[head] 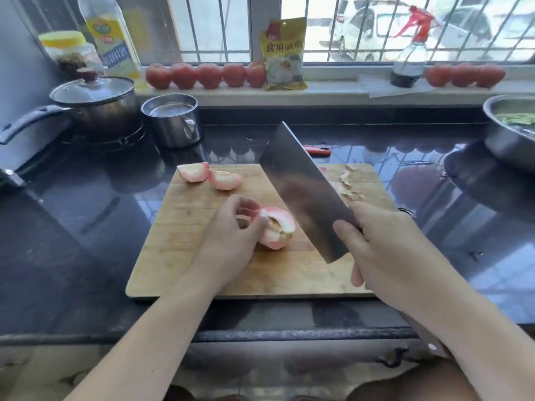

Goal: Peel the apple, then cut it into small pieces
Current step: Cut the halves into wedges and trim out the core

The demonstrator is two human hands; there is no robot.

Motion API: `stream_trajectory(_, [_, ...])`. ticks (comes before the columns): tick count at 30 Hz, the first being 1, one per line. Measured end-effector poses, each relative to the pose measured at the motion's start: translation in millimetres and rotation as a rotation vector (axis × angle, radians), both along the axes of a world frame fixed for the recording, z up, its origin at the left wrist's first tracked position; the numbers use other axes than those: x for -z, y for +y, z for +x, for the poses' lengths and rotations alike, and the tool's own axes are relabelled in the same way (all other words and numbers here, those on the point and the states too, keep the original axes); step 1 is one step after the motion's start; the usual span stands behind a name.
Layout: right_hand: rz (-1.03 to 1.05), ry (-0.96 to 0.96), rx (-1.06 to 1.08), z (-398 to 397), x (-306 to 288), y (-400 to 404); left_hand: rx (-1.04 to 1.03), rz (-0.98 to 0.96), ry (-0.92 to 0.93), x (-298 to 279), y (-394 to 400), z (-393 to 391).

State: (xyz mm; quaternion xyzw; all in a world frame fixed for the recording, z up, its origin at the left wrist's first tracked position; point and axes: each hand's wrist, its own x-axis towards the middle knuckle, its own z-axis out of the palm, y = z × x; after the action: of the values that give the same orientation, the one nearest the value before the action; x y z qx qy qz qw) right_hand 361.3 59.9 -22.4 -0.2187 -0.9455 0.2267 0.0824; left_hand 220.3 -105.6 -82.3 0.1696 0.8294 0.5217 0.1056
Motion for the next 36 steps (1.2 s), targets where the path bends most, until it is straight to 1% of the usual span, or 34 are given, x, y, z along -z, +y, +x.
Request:
stream_trajectory(2, [-0.018, 0.019, 0.020, -1.0, -3.9, -0.3, 0.095, -0.043, 0.162, 4.5, -8.8, 8.3])
stream_trajectory(3, [-0.040, 0.035, 0.036, -1.7, -5.4, 0.8, 0.172, -0.116, 0.251, 6.3, -12.7, 10.8])
stream_trajectory(5, [-0.093, 0.060, 0.070, -3.1, -6.6, 4.4, 0.303, -0.342, 0.417, 9.8, -15.1, 9.0])
stream_trajectory(6, [-0.121, 0.069, 0.080, -3.5, -6.3, 6.3, 0.330, -0.425, 0.486, 11.1, -14.0, 5.3])
stream_trajectory(7, [-0.147, 0.077, 0.084, -4.0, -5.9, 7.9, 0.325, -0.459, 0.535, 10.6, -11.1, 0.5])
stream_trajectory(8, [-0.166, 0.081, 0.086, -4.1, -4.9, 10.0, 0.299, -0.446, 0.560, 7.7, -7.1, -4.2])
stream_trajectory(9, [-0.181, 0.080, 0.088, -4.1, -4.1, 11.8, 0.262, -0.423, 0.542, 1.6, -3.3, -8.1])
stream_trajectory(10, [-0.191, 0.075, 0.091, -4.1, -3.5, 13.6, 0.229, -0.377, 0.474, -4.7, -0.6, -12.6])
stream_trajectory(11, [-0.201, 0.068, 0.094, -4.1, -3.9, 15.5, 0.210, -0.320, 0.332, -11.8, 2.1, -16.0])
stream_trajectory(13, [-0.224, 0.046, 0.097, -4.3, -6.8, 19.1, 0.224, -0.190, -0.047, -22.7, 6.9, -19.4])
stream_trajectory(14, [-0.235, 0.031, 0.094, -5.1, -9.4, 20.1, 0.244, -0.199, -0.136, -26.0, 8.5, -19.0])
stream_trajectory(15, [-0.247, 0.018, 0.088, -6.1, -12.4, 20.1, 0.259, -0.282, -0.119, -25.9, 9.9, -19.0])
stream_trajectory(17, [-0.264, -0.003, 0.063, -9.4, -17.6, 18.3, 0.233, -0.540, 0.086, -17.8, 7.6, -20.3])
stream_trajectory(18, [-0.268, -0.018, 0.051, -11.0, -19.3, 16.8, 0.200, -0.628, 0.179, -15.5, 4.0, -19.7])
stream_trajectory(19, [-0.270, -0.034, 0.041, -12.6, -20.6, 14.7, 0.181, -0.635, 0.222, -13.9, -1.3, -20.5])
stream_trajectory(20, [-0.272, -0.051, 0.031, -14.3, -21.4, 13.0, 0.184, -0.558, 0.235, -11.3, -7.5, -22.2])
stream_trajectory(22, [-0.265, -0.088, 0.001, -16.6, -23.4, 9.1, 0.254, -0.312, 0.218, -4.1, -21.1, -21.9])
stream_trajectory(23, [-0.254, -0.114, -0.013, -17.9, -25.0, 6.1, 0.297, -0.244, 0.223, -1.2, -26.8, -19.8])
stream_trajectory(25, [-0.220, -0.172, -0.039, -19.9, -27.7, -0.8, 0.358, -0.210, 0.260, 5.6, -31.3, -16.1])
stream_trajectory(26, [-0.186, -0.190, -0.051, -21.1, -29.0, -4.6, 0.357, -0.200, 0.294, 10.7, -30.7, -16.0])
stream_trajectory(29, [-0.019, -0.215, -0.079, -25.8, -34.1, -17.5, 0.311, -0.181, 0.425, 22.3, -28.5, -16.6])
stream_trajectory(31, [0.079, -0.236, -0.109, -27.6, -35.7, -23.1, 0.318, -0.164, 0.532, 27.5, -28.7, -15.6])
stream_trajectory(35, [0.115, -0.269, -0.139, -29.5, -34.1, -29.8, 0.342, -0.109, 0.704, 30.9, -29.8, -12.5])
stream_trajectory(36, [0.152, -0.273, -0.145, -30.2, -29.9, -29.6, 0.360, -0.104, 0.739, 31.1, -28.4, -12.8])
